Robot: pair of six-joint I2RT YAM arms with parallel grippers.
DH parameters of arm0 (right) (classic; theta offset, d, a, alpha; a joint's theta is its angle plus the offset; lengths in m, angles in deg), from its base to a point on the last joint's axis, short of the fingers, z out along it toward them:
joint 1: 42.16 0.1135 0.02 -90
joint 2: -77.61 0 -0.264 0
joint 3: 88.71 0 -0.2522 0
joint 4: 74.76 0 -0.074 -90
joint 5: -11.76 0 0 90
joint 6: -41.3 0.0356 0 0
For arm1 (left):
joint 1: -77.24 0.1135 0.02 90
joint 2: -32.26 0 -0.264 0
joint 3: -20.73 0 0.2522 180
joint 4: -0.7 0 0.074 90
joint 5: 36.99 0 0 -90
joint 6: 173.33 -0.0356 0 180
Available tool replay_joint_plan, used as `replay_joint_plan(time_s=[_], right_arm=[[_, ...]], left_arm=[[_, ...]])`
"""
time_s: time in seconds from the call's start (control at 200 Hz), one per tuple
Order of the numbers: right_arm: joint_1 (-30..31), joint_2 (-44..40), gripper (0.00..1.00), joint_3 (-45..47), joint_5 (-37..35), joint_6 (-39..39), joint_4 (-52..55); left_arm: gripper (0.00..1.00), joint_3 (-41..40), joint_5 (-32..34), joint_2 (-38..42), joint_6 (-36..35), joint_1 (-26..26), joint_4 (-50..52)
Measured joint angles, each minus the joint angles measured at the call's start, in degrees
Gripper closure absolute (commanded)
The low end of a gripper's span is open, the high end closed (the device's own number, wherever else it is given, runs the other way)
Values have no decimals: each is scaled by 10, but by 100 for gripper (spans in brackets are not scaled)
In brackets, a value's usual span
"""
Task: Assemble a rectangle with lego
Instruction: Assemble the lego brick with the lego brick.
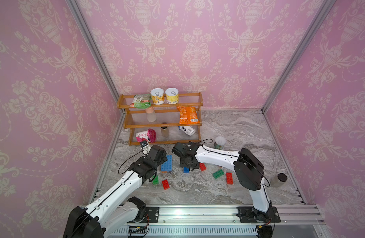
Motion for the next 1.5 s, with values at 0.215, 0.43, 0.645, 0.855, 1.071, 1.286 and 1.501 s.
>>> replay_joint_plan(time_s=[0.215, 0.43, 0.645, 0.855, 1.071, 1.286, 1.501], right_arm=[[-5, 9, 100, -13, 11, 0, 14], [-11, 25, 100, -39, 26, -2, 41], [-24, 33, 100, -53, 55, -20, 55], [-30, 38, 100, -64, 64, -66, 66], [-34, 29, 100, -51, 71, -114, 53], [-36, 5, 100, -12, 73, -129, 30], [-36, -5, 94, 2, 75, -129, 25]], left_arm=[[1, 0, 0, 0, 0, 0, 0], [1, 0, 0, -2, 0, 0, 0], [1, 0, 0, -2, 0, 1, 0], [1, 0, 0, -1, 0, 3, 0], [1, 0, 0, -1, 0, 4, 0], [1, -1, 0, 11, 0, 4, 0], [1, -1, 0, 16, 0, 4, 0]])
